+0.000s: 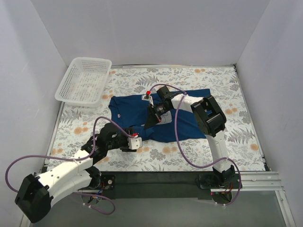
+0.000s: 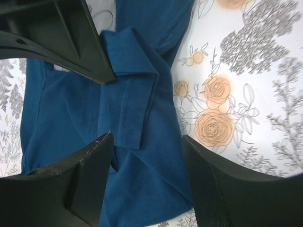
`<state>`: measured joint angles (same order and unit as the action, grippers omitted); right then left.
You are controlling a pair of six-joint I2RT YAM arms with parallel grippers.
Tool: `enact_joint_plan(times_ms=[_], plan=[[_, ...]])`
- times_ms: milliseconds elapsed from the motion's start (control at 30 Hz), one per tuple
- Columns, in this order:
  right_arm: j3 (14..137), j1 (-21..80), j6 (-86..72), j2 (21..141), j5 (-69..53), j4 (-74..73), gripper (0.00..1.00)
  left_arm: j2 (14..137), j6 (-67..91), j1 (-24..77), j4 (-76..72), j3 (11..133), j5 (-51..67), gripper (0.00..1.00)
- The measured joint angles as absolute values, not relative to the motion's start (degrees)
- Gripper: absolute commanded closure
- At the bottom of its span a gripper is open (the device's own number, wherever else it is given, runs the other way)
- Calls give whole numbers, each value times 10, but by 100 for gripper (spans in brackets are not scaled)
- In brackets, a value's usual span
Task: Fold and stack the t-shirts
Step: Fold the tshirt
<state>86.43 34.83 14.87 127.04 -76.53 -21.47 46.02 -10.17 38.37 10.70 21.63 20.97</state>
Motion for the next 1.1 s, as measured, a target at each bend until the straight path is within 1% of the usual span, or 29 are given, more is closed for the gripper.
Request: enact_joint_plan(times_ms=[167,333,567,600,833,1100], plan=[[864,348,144,1272,-785,-215,99,538,-122,384,27,201,176,46],[864,345,139,1272,-802,-215,99,569,-135,384,-19,198,156,48],[864,339,136,1272,-817,-215,99,581,-150,384,-54,185,125,53],[864,338,136,1272,-819,-215,99,582,-152,384,-58,184,122,57],[864,337,136,1272,-826,-215,99,589,-161,384,-84,180,96,66],[864,337,134,1272,-827,-215,99,597,-163,384,-95,179,85,72]])
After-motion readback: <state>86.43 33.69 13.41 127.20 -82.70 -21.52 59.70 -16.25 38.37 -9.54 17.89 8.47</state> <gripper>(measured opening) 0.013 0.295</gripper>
